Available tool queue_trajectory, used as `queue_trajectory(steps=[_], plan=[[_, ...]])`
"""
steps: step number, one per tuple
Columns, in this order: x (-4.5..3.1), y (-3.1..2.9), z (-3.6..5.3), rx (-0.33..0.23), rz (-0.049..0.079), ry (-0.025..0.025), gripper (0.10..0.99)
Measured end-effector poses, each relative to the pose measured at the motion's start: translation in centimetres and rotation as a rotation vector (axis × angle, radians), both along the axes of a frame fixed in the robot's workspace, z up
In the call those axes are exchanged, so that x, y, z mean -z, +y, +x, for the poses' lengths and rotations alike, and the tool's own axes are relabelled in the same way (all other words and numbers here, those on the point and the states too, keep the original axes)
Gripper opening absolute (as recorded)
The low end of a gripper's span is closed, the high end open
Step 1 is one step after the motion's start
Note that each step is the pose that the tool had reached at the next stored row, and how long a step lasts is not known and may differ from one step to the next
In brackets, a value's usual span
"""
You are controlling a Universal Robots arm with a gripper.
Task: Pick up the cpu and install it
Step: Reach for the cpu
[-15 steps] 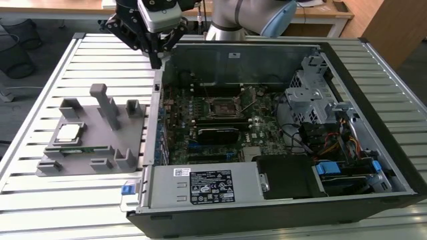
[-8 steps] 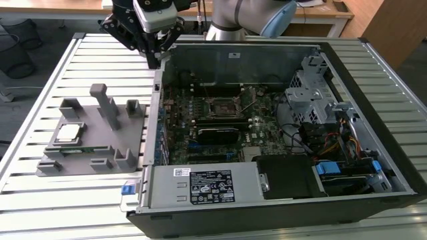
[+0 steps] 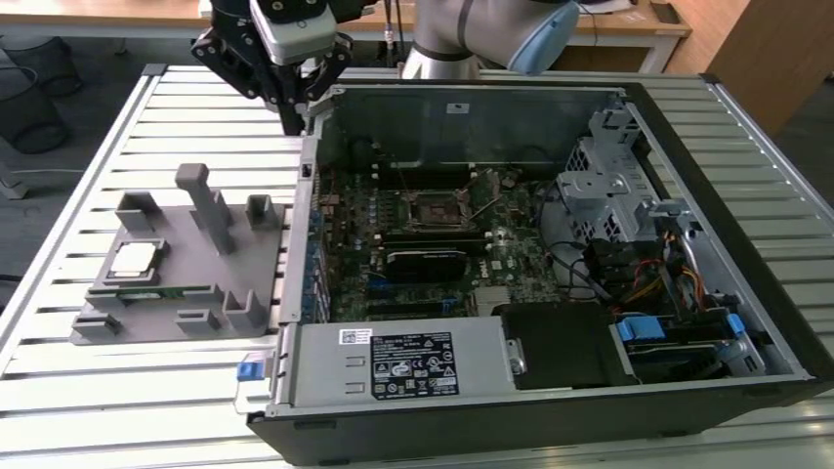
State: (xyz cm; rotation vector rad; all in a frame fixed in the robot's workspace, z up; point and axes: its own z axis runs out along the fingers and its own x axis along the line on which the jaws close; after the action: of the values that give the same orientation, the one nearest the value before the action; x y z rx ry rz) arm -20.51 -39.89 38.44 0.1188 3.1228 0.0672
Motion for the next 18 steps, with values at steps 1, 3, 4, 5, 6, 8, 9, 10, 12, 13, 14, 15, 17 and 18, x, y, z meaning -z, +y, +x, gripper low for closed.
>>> queue_trajectory(steps=[1,3,4,5,6,8,9,10,12,13,14,15,17,18], plan=[[0.01,0.0,-0.06,0.0,0.0,0.0,0.106],[0.03,0.0,-0.16,0.0,0.0,0.0003,0.106],[0.04,0.0,-0.22,0.0,0.0,0.0004,0.106],[0.05,0.0,-0.3,0.0,0.0,0.0006,0.106],[0.07,0.0,-0.39,0.0,0.0,0.0008,0.106],[0.1,0.0,-0.53,0.0,0.0,0.0011,0.106],[0.11,0.0,-0.6,0.0,0.0,0.0014,0.106],[0.13,0.0,-0.67,0.0,0.0,0.0016,0.106],[0.16,0.0,-0.79,0.0,0.0,0.002,0.106],[0.17,0.0,-0.87,0.0,0.0,0.0022,0.106],[0.19,0.0,-0.94,0.0,0.0,0.0024,0.106],[0.2,0.0,-1.02,0.0,0.0,0.0025,0.106],[0.23,0.0,-1.18,0.0,0.0,0.0027,0.106],[0.24,0.0,-1.25,0.0,0.0,0.0027,0.106]])
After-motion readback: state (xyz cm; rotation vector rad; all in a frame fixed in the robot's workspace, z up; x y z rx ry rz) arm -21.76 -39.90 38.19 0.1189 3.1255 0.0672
